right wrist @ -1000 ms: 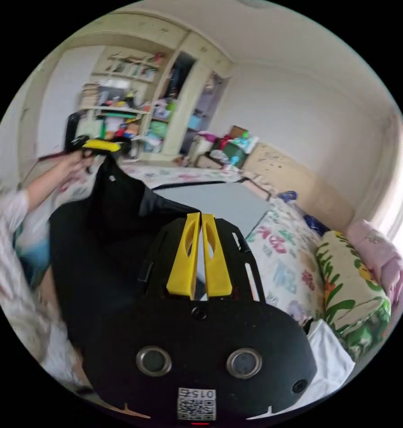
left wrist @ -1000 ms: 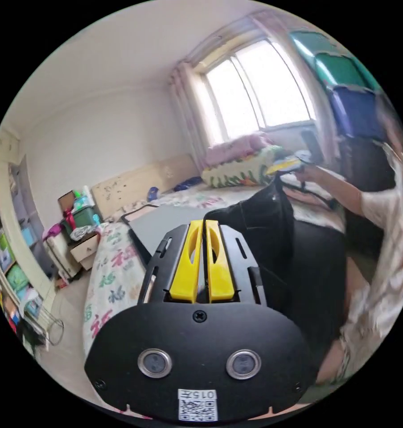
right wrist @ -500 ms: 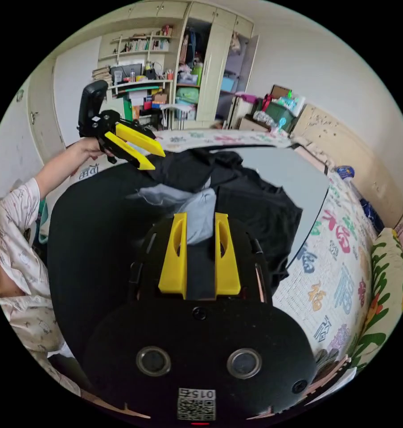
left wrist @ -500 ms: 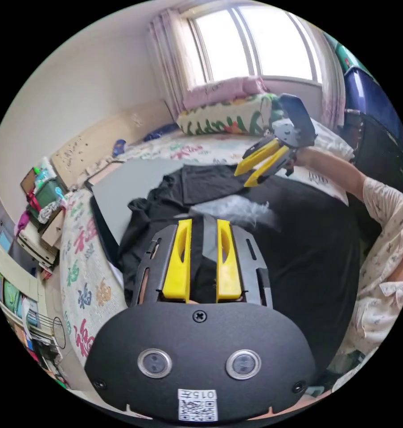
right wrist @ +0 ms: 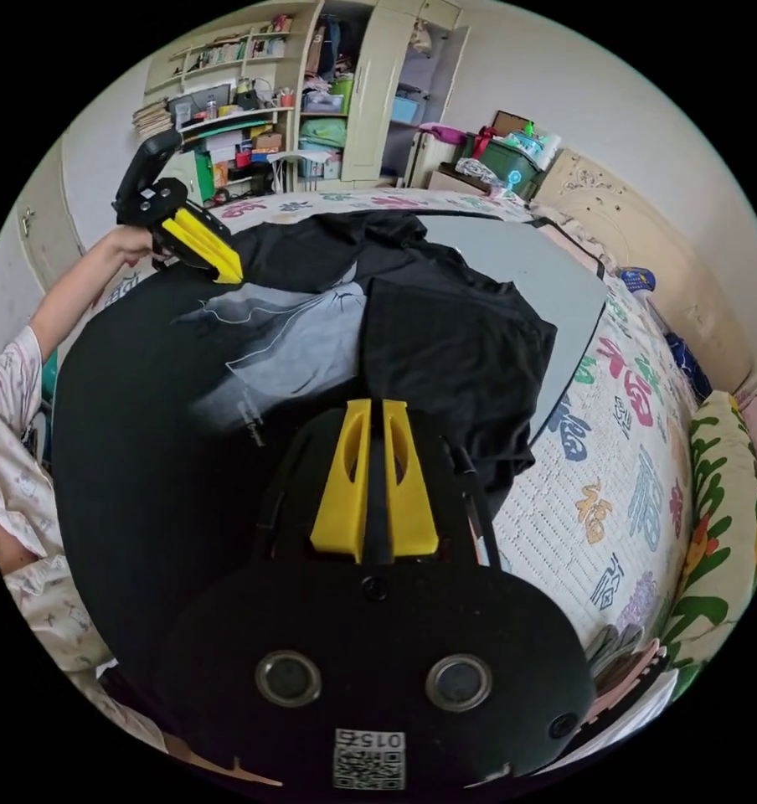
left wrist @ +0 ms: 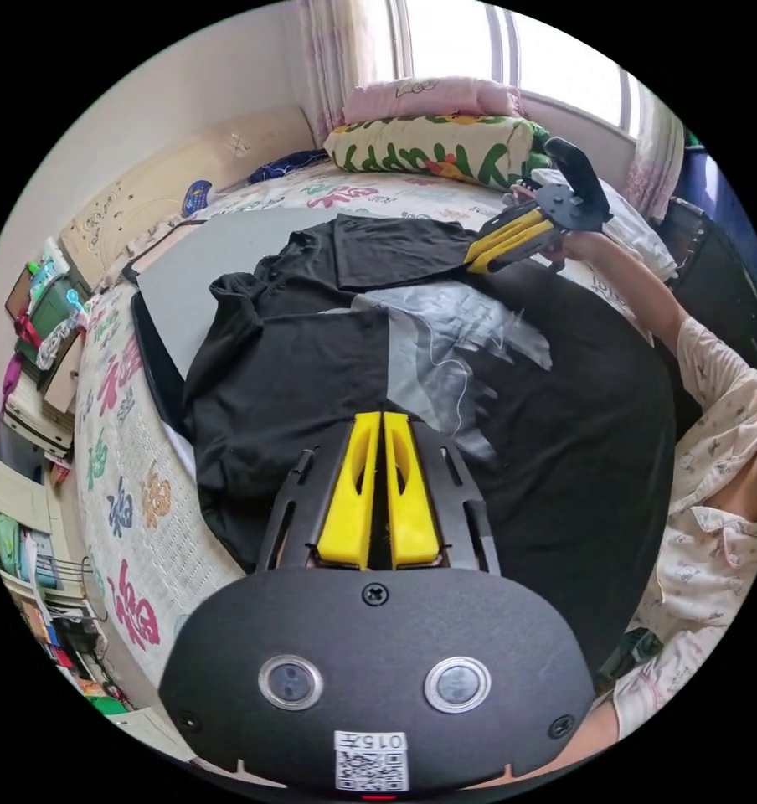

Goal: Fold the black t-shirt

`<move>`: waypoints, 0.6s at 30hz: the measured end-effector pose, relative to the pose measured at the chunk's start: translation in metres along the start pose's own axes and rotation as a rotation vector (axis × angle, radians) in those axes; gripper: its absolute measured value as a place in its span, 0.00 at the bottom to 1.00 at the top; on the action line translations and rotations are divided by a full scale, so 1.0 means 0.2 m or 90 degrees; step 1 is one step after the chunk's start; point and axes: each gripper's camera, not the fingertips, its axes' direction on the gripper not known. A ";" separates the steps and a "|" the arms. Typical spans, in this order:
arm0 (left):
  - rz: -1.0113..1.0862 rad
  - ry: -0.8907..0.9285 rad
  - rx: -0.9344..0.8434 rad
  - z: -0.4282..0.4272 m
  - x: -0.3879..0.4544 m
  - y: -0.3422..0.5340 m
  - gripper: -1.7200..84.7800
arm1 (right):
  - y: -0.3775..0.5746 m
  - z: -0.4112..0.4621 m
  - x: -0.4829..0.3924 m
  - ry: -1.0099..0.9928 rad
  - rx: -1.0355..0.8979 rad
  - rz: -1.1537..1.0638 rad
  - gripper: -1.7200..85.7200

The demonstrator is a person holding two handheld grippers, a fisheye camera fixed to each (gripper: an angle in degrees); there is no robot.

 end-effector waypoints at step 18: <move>-0.560 -0.194 0.331 -0.62 -0.84 0.44 0.11 | 0.29 -0.37 1.25 0.049 0.179 0.600 0.06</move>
